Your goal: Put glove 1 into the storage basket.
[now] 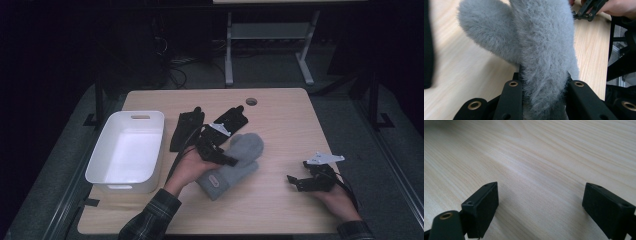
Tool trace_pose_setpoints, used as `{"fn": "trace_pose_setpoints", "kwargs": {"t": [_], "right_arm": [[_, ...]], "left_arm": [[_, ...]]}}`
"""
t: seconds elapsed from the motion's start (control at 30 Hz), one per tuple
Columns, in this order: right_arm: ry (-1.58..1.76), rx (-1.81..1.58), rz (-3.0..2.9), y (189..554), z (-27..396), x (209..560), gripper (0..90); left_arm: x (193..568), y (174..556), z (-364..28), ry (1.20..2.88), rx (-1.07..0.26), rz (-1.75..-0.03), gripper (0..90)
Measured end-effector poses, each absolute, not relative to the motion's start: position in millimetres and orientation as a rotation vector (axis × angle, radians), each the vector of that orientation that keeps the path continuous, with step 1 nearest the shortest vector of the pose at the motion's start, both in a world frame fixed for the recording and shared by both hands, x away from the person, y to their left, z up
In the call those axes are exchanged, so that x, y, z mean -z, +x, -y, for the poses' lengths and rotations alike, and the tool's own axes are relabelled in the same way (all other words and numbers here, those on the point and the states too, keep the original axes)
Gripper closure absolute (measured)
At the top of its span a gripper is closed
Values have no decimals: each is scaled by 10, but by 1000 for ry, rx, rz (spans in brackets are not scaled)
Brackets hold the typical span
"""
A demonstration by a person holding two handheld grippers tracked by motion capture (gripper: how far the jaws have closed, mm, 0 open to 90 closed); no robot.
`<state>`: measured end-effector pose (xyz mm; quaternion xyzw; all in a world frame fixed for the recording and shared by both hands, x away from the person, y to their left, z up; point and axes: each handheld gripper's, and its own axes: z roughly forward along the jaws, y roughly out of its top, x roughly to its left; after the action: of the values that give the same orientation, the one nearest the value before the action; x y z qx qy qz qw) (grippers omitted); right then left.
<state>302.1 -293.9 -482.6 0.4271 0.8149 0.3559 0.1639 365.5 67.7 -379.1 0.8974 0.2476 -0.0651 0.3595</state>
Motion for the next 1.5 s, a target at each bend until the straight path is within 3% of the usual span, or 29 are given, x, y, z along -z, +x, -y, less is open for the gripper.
{"fn": "trace_pose_setpoints", "kwargs": {"t": [0.87, 1.5], "right_arm": [[1211, -1016, -2322, 3024, 2940, 4827, 133], [1209, -1016, -2322, 3024, 2941, 4827, 134]], "left_arm": [[3088, 3813, -1880, 2196, 4, -843, 725], [2907, 3749, -2910, 2079, -108, -1064, 725]]}}
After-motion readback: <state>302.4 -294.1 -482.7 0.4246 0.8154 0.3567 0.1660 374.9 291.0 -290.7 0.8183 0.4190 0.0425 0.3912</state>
